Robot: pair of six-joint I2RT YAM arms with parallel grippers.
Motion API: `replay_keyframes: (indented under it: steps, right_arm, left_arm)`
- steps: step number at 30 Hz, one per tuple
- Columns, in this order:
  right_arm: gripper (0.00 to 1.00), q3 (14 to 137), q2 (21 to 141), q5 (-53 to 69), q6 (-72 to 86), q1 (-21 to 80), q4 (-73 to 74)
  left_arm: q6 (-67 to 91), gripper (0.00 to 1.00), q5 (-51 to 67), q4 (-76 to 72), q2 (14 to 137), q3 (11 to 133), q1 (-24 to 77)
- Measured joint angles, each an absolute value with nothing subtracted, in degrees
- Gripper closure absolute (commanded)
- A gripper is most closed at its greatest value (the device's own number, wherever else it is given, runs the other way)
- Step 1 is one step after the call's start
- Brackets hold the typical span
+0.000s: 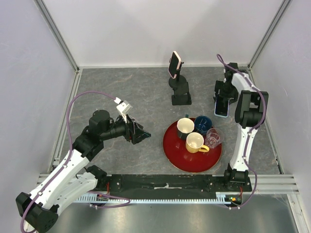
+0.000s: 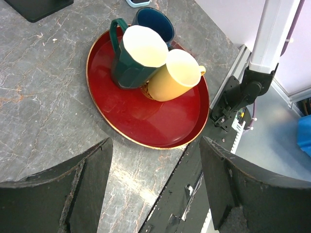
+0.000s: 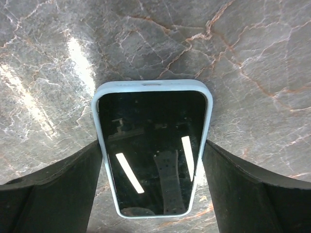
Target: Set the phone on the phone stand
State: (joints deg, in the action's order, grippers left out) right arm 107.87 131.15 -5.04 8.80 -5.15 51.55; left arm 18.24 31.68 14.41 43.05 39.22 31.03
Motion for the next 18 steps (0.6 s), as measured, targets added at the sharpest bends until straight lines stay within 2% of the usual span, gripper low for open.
replay_keyframes:
  steps: [4, 8, 16, 18]
  right_arm:
    - [0.04, 107.1, 131.1, -2.7, 9.3, -5.9, 51.1]
    - [0.04, 103.7, 129.2, -2.4, 9.2, -5.9, 48.8]
    - [0.18, 100.6, 127.4, -2.3, 9.2, -5.9, 46.8]
    - [0.18, 100.3, 127.2, -2.3, 9.2, -5.9, 46.5]
  left_arm:
    - [18.2, 0.22, 31.7, 14.4, 43.1, 39.2, 30.9]
    - [18.2, 0.22, 31.9, 14.4, 43.2, 39.1, 30.8]
    - [18.2, 0.22, 32.1, 14.4, 43.2, 39.0, 30.8]
    - [18.2, 0.22, 32.1, 14.4, 43.2, 39.0, 30.8]
